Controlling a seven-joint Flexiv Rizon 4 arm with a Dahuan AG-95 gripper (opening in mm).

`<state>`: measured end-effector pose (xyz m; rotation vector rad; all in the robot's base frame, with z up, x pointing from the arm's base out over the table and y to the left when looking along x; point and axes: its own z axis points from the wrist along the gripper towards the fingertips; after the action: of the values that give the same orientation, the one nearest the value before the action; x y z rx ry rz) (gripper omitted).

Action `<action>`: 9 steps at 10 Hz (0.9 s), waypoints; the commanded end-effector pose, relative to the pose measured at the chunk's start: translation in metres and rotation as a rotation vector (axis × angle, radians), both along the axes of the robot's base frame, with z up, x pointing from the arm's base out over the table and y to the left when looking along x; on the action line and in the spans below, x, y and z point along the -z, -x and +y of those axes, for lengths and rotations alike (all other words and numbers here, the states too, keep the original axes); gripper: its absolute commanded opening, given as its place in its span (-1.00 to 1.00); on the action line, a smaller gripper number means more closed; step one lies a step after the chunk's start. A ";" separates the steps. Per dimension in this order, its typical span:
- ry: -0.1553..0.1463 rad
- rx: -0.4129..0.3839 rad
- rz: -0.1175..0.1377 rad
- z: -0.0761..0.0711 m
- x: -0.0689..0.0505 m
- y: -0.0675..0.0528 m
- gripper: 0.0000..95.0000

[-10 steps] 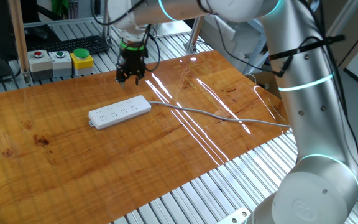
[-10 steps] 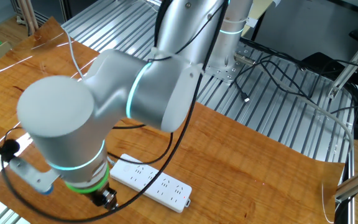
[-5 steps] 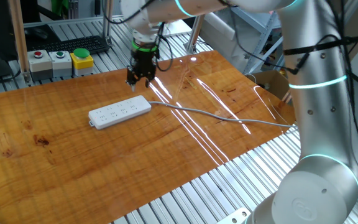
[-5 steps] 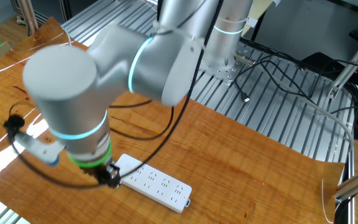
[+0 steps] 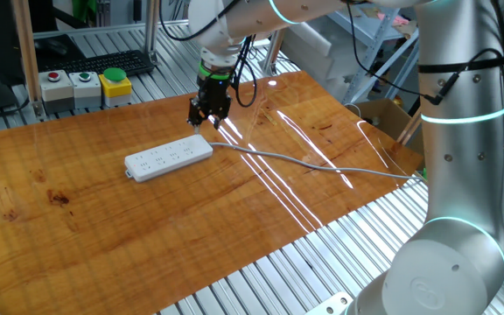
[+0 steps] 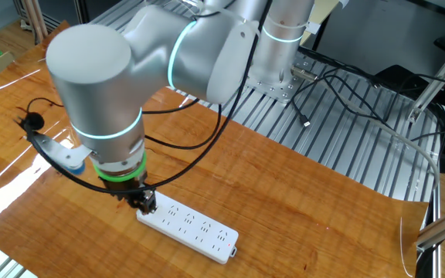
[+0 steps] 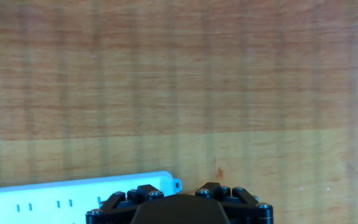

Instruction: Turn off the power strip by pressing the button

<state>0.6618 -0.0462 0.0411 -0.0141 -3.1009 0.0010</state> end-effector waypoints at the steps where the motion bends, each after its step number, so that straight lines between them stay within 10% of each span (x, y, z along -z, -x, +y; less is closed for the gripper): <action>1: -0.002 -0.001 -0.001 0.001 0.000 0.004 0.20; 9: -0.004 0.003 0.000 0.003 0.001 0.004 0.20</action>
<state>0.6575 -0.0422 0.0398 -0.0225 -3.1026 -0.0049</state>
